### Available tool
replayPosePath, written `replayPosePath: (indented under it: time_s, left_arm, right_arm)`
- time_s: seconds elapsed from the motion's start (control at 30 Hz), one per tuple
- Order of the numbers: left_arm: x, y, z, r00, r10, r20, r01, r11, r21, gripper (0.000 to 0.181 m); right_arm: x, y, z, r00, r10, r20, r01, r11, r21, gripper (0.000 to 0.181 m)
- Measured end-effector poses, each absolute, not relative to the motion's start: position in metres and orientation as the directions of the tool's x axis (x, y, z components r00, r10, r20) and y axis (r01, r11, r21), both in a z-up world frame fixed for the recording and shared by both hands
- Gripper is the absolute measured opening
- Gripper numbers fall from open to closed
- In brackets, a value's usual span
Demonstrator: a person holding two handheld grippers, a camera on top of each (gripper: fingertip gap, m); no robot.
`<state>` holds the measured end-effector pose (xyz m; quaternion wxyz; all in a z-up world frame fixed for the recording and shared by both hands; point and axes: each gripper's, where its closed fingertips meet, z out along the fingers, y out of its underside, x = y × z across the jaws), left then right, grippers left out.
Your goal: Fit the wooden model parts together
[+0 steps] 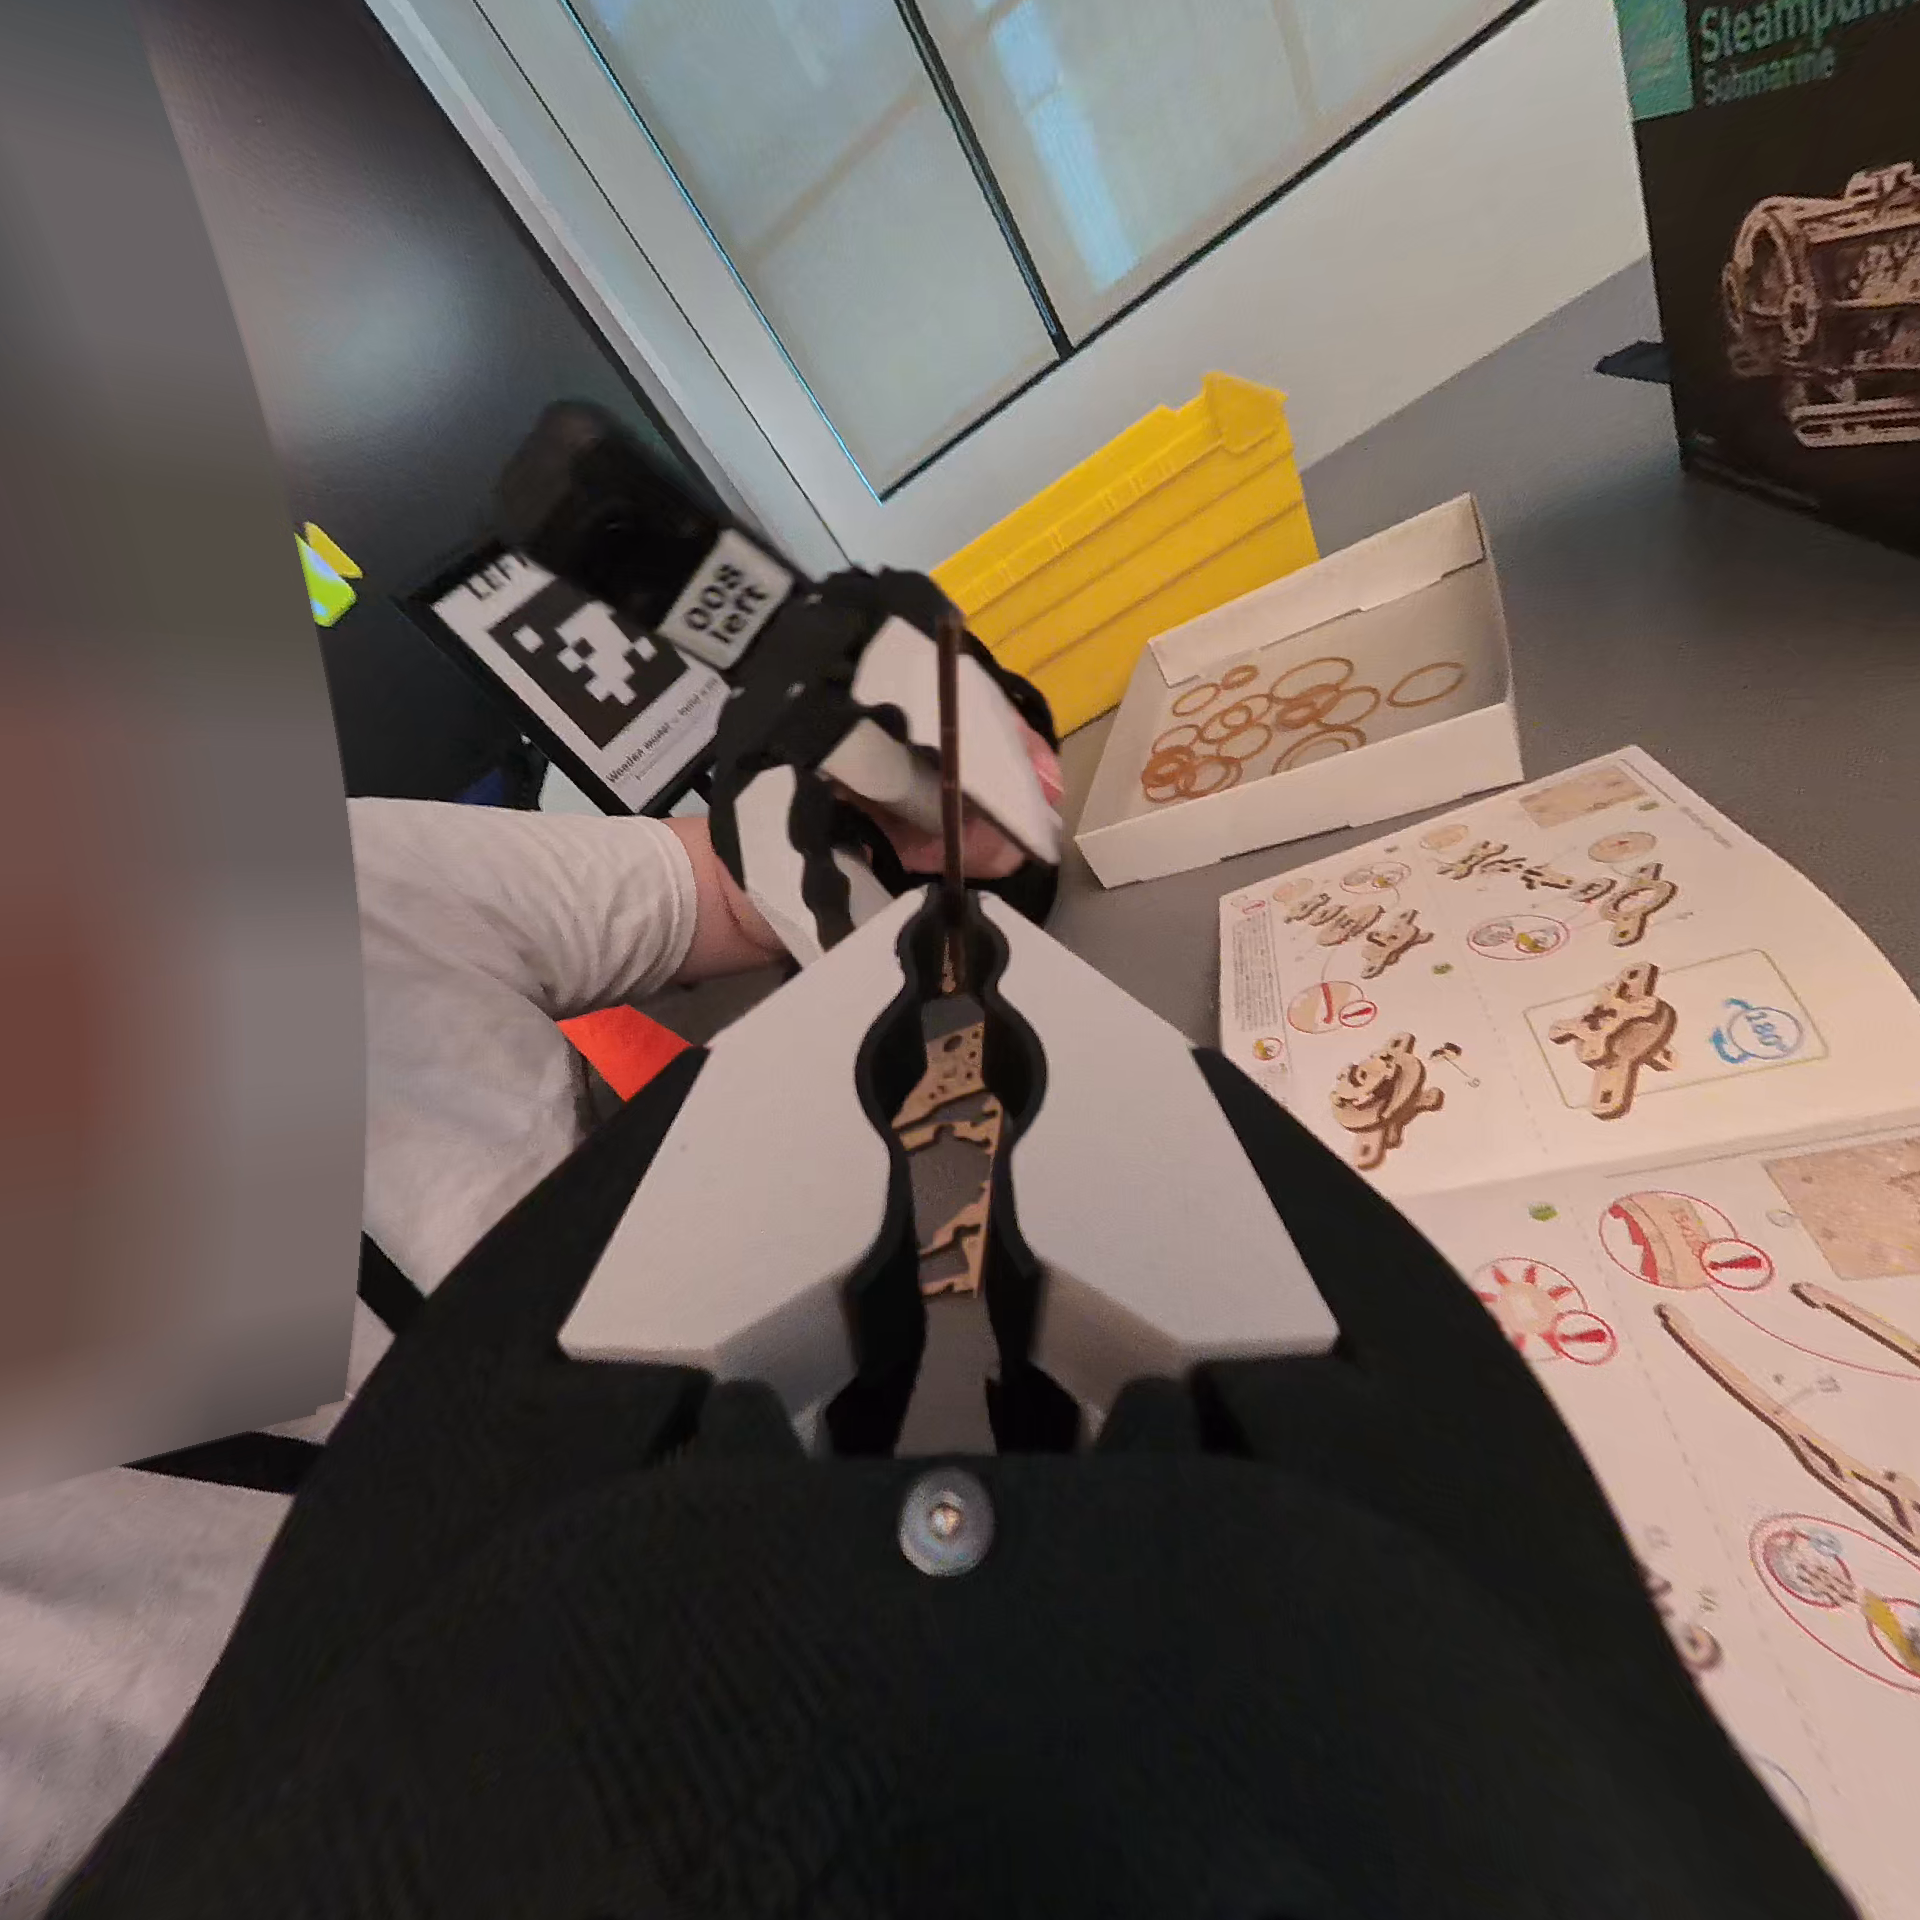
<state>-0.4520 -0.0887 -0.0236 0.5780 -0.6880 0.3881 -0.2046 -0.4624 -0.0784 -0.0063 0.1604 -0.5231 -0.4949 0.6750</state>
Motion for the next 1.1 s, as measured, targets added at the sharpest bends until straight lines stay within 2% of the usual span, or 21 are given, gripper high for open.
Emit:
replayPosePath:
  time_s: [0.07, 0.13, 0.2, 0.27, 0.3, 0.4, 0.47, 0.57, 0.77, 0.87, 1.0, 1.1]
  left_arm:
    - [-0.447, -0.09, -0.028, 0.601, -0.799, -0.033, -0.22, -0.126, -0.967, 0.051]
    - [-0.446, -0.089, -0.03, 0.601, -0.799, 0.028, -0.177, -0.167, -0.97, 0.045]
    - [-0.446, -0.09, -0.029, 0.594, -0.804, 0.032, -0.165, -0.162, -0.973, 0.034]
    - [-0.442, -0.095, -0.029, 0.564, -0.826, 0.025, -0.175, -0.149, -0.973, 0.015]
    - [-0.442, -0.095, -0.029, 0.562, -0.827, 0.024, -0.176, -0.148, -0.973, 0.014]
    - [-0.442, -0.095, -0.026, 0.56, -0.827, 0.048, -0.146, -0.155, -0.977, 0.013]
    - [-0.442, -0.096, -0.026, 0.551, -0.831, 0.077, -0.125, -0.174, -0.977, 0.013]
    - [-0.443, -0.095, -0.025, 0.552, -0.83, 0.077, -0.119, -0.17, -0.978, 0.012]
    - [-0.444, -0.094, -0.031, 0.576, -0.815, -0.06, -0.237, -0.096, -0.967, 0.013]
    - [-0.444, -0.095, -0.032, 0.576, -0.802, -0.161, -0.31, -0.033, -0.95, 0.013]
    - [-0.441, -0.097, -0.03, 0.57, -0.799, -0.193, -0.325, -0.003, -0.946, 0.013]
    - [-0.443, -0.095, -0.026, 0.584, -0.791, -0.182, -0.301, -0.003, -0.954, 0.02]
  right_arm:
    - [-0.464, -0.081, -0.005, -0.407, 0.724, -0.557, 0.298, -0.471, -0.83, 0.0]
    - [-0.465, -0.086, -0.006, -0.415, 0.728, -0.546, 0.303, -0.455, -0.837, 0.0]
    - [-0.466, -0.091, -0.006, -0.424, 0.738, -0.525, 0.302, -0.431, -0.85, 0.0]
    - [-0.466, -0.096, -0.005, -0.44, 0.734, -0.517, 0.304, -0.42, -0.855, 0.0]
    - [-0.467, -0.096, -0.005, -0.442, 0.736, -0.513, 0.299, -0.418, -0.858, 0.0]
    - [-0.465, -0.096, 0.001, -0.462, 0.746, -0.48, 0.259, -0.404, -0.877, 0.006]
    - [-0.463, -0.093, 0.013, -0.481, 0.722, -0.497, 0.217, -0.452, -0.865, 0.018]
    - [-0.462, -0.08, 0.017, -0.458, 0.706, -0.541, 0.19, -0.517, -0.835, 0.021]
    - [-0.466, -0.09, 0.001, -0.462, 0.686, -0.562, 0.271, -0.494, -0.826, 0.017]
    - [-0.466, -0.098, -0.004, -0.478, 0.734, -0.483, 0.268, -0.401, -0.876, 0.0]
    - [-0.463, -0.101, -0.003, -0.493, 0.75, -0.441, 0.26, -0.357, -0.897, 0.0]
    - [-0.461, -0.1, 0.002, -0.491, 0.814, -0.31, 0.178, -0.254, -0.951, 0.0]
